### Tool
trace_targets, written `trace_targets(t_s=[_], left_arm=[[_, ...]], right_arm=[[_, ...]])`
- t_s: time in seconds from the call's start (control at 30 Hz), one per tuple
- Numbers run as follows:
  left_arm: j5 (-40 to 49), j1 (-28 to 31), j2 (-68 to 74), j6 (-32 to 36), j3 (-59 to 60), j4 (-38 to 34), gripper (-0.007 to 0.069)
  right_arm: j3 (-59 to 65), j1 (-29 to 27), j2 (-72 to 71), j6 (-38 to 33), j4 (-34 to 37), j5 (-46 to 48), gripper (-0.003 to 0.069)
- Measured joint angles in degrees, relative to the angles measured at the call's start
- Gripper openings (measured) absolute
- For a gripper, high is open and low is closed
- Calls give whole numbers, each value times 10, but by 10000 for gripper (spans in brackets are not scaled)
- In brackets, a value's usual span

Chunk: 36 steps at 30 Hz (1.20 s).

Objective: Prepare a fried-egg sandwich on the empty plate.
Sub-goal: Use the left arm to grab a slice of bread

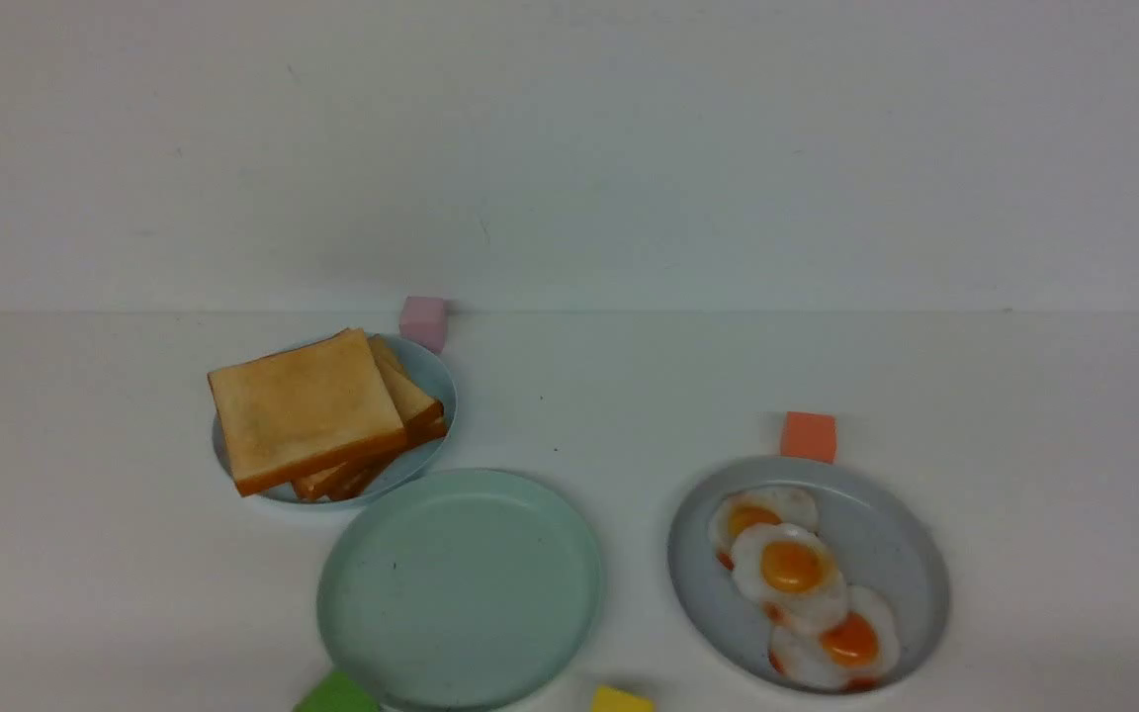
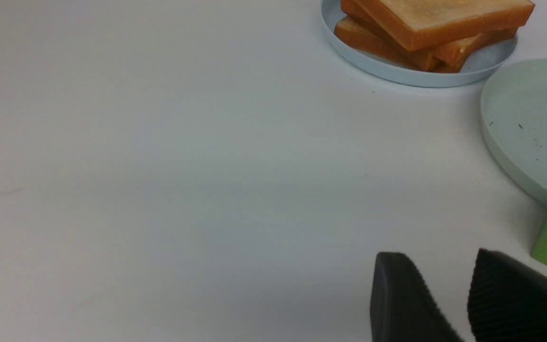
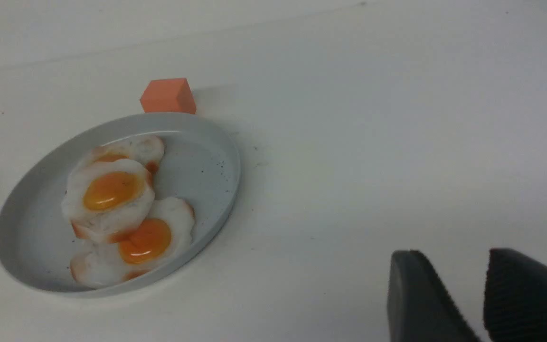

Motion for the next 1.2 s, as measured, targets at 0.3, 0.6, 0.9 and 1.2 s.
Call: trace_targets(t_s=[0.3,0.6,0.9,1.2], left_arm=[[0,0,0,0,0,0,238],[0,0,0,0,0,0,238],[0,0,0,0,0,0,238],[-9,0,0,0,1,0,238]], right_arm=[[0,0,0,0,0,0,241],[0,0,0,0,0,0,241],[0,0,0,0,0,0,241],[1,0,0,0,0,-10,241]])
